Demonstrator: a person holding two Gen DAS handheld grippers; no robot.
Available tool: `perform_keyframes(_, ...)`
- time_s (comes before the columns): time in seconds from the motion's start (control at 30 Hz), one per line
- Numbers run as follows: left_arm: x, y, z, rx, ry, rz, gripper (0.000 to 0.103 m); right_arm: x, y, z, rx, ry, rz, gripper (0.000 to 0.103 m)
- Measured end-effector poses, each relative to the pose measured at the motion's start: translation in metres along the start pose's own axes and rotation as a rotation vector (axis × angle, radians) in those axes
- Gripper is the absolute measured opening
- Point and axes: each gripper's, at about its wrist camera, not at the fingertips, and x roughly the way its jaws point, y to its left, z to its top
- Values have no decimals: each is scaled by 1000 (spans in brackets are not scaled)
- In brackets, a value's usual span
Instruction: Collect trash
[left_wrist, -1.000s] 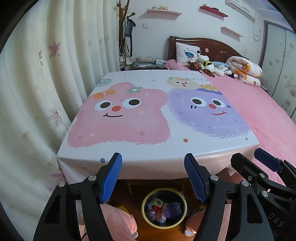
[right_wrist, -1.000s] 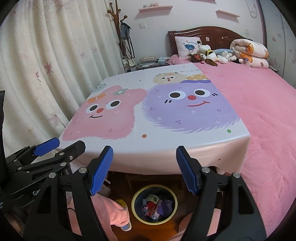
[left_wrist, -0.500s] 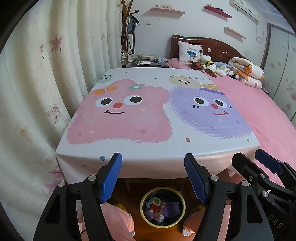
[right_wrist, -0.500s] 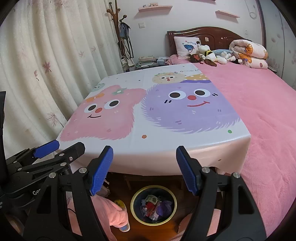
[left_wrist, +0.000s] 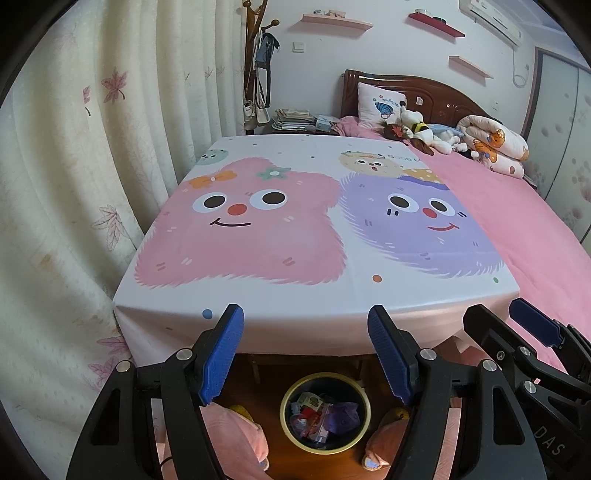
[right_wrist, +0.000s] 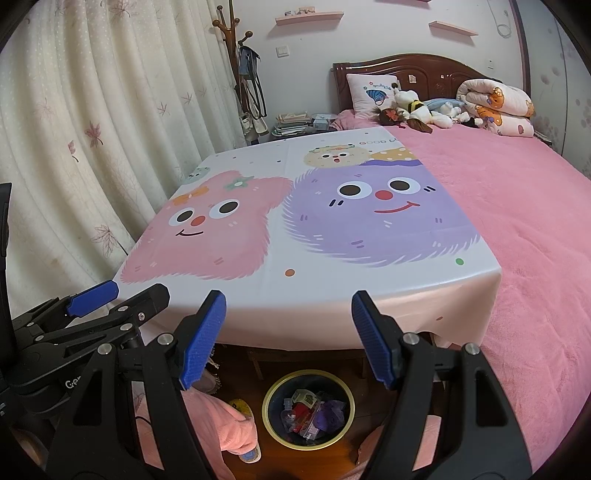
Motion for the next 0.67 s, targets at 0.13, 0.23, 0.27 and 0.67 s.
perform_keyframes(0.13,0,0,0,0,-1,0,71,0,0,0,-1,-1,0,68)
perform_keyframes(0.23,1,1,0,2,-3,2,71,0,0,0,-1,-2,0,68)
perform_keyframes(0.27,0,0,0,-1,-2,0,71,1,0,0,-1,-2,0,68)
perform_keyframes(0.67,1,1,0,-3,1,1,71,0,2,0,0,-3,-2,68)
